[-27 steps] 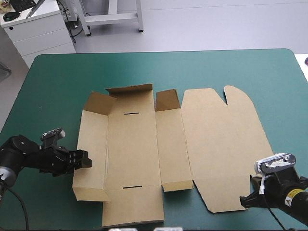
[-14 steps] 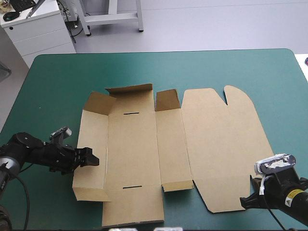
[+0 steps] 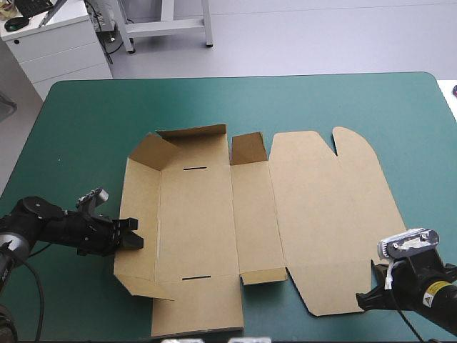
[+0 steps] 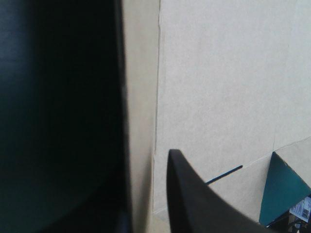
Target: Fold the box
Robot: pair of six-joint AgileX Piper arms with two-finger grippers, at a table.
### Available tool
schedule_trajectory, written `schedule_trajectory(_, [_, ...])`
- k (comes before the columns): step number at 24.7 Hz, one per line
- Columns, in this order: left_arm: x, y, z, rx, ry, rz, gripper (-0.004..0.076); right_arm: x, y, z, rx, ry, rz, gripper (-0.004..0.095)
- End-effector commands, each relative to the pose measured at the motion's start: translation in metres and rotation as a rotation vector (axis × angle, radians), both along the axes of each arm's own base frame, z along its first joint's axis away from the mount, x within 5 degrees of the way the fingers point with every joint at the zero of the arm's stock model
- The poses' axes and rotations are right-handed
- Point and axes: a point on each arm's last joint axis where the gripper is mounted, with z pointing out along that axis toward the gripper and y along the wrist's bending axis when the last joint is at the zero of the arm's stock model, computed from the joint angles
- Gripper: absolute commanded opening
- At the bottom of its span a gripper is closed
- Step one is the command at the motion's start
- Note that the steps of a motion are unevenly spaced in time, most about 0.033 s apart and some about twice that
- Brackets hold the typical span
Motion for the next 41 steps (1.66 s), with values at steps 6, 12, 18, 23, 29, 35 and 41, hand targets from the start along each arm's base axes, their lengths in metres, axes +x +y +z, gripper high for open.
schedule_trajectory(6, [0.000,-0.006,0.014,-0.069,-0.044,-0.045,-0.0010,0.003,0.000,0.010,0.011,-0.064,-0.002,-0.0001])
schedule_trajectory(12, [0.031,-0.002,0.076,0.153,-0.246,-0.218,-0.0010,0.003,0.000,0.009,0.010,-0.056,-0.001,-0.0001])
schedule_trajectory(18, [0.080,-0.024,0.133,0.644,-0.379,-0.538,-0.0010,0.001,0.000,0.007,0.002,-0.023,0.001,-0.0001])
schedule_trajectory(23, [0.109,-0.063,0.141,0.896,-0.542,-0.746,-0.0010,-0.004,0.003,0.004,0.030,0.046,0.018,-0.0001])
schedule_trajectory(29, [0.107,-0.110,0.137,0.993,-0.648,-0.904,-0.0010,-0.006,0.006,0.004,0.073,0.061,0.032,-0.0001])
schedule_trajectory(35, [0.098,-0.156,0.150,1.187,-0.887,-0.973,-0.0010,-0.005,0.007,0.005,0.078,0.053,0.032,-0.0001])
schedule_trajectory(41, [0.082,-0.197,0.157,1.262,-1.108,-1.056,-0.0010,-0.005,0.006,0.005,0.082,0.054,0.022,-0.0001])
